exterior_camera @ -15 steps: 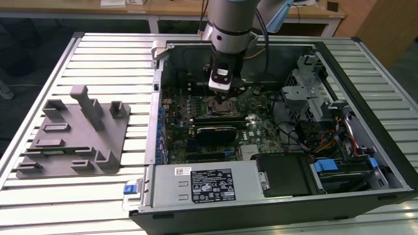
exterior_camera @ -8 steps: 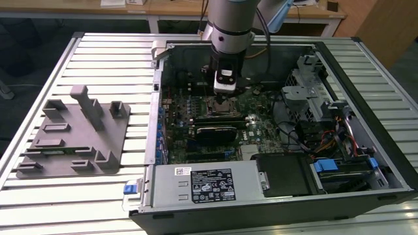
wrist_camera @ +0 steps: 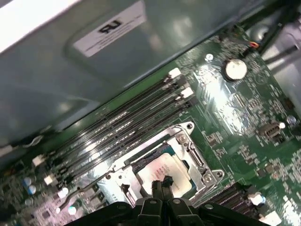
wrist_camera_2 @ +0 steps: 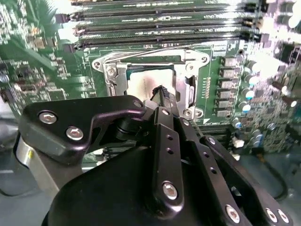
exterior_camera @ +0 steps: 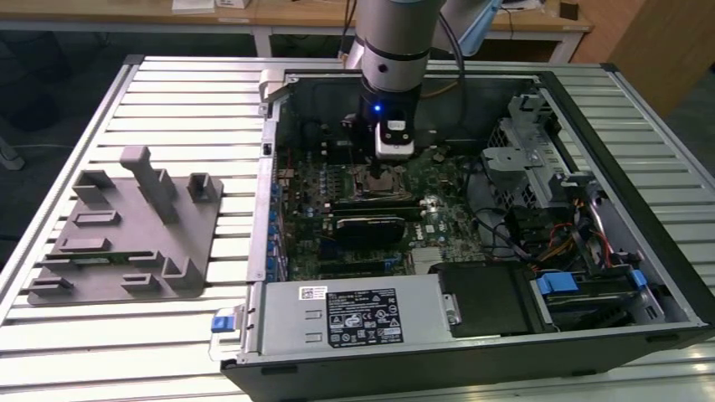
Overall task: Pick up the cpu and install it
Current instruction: 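Close the cpu cover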
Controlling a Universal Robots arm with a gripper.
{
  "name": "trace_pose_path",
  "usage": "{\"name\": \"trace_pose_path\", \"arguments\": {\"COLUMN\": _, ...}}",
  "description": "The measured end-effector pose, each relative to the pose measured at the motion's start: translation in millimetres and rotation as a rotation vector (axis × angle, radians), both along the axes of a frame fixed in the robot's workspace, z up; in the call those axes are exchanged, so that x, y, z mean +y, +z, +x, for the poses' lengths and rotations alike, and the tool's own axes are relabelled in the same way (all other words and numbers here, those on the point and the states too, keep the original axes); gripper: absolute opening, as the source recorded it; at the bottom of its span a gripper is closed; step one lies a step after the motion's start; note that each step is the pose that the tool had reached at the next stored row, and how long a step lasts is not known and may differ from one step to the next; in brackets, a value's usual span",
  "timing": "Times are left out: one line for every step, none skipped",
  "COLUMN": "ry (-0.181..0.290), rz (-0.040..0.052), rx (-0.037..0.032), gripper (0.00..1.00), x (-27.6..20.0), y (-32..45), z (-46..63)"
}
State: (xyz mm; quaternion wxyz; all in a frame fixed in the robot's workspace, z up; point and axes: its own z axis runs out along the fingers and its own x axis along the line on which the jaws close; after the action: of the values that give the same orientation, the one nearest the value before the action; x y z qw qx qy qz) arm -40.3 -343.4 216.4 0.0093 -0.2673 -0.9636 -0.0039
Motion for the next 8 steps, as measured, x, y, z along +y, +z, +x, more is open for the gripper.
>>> {"name": "trace_pose_path", "arguments": {"ry": 0.018, "rz": -0.0001, "rx": 0.0, "gripper": 0.11, "x": 0.0, "y": 0.0, "z": 0.0}}
{"name": "trace_pose_path", "arguments": {"ry": 0.036, "rz": 0.0, "rx": 0.0, "gripper": 0.11, "x": 0.0, "y": -0.1, "z": 0.0}}
{"name": "trace_pose_path", "arguments": {"ry": 0.054, "rz": -0.0001, "rx": 0.0001, "gripper": 0.11, "x": 0.0, "y": -0.1, "z": 0.0}}
{"name": "trace_pose_path", "arguments": {"ry": 0.072, "rz": 0.0, "rx": 0.0, "gripper": 0.11, "x": 0.0, "y": -0.2, "z": 0.0}}
{"name": "trace_pose_path", "arguments": {"ry": 0.09, "rz": 0.0, "rx": -0.0001, "gripper": 0.11, "x": 0.0, "y": -0.3, "z": 0.0}}
{"name": "trace_pose_path", "arguments": {"ry": 0.108, "rz": 0.0, "rx": 0.0, "gripper": 0.11, "x": 0.0, "y": -0.3, "z": 0.0}}
{"name": "trace_pose_path", "arguments": {"ry": 0.128, "rz": 0.0, "rx": 0.0, "gripper": 0.11, "x": 0.0, "y": -0.4, "z": 0.0}}
{"name": "trace_pose_path", "arguments": {"ry": 0.146, "rz": 0.0, "rx": 0.0, "gripper": 0.11, "x": 0.0, "y": -0.5, "z": 0.0}}
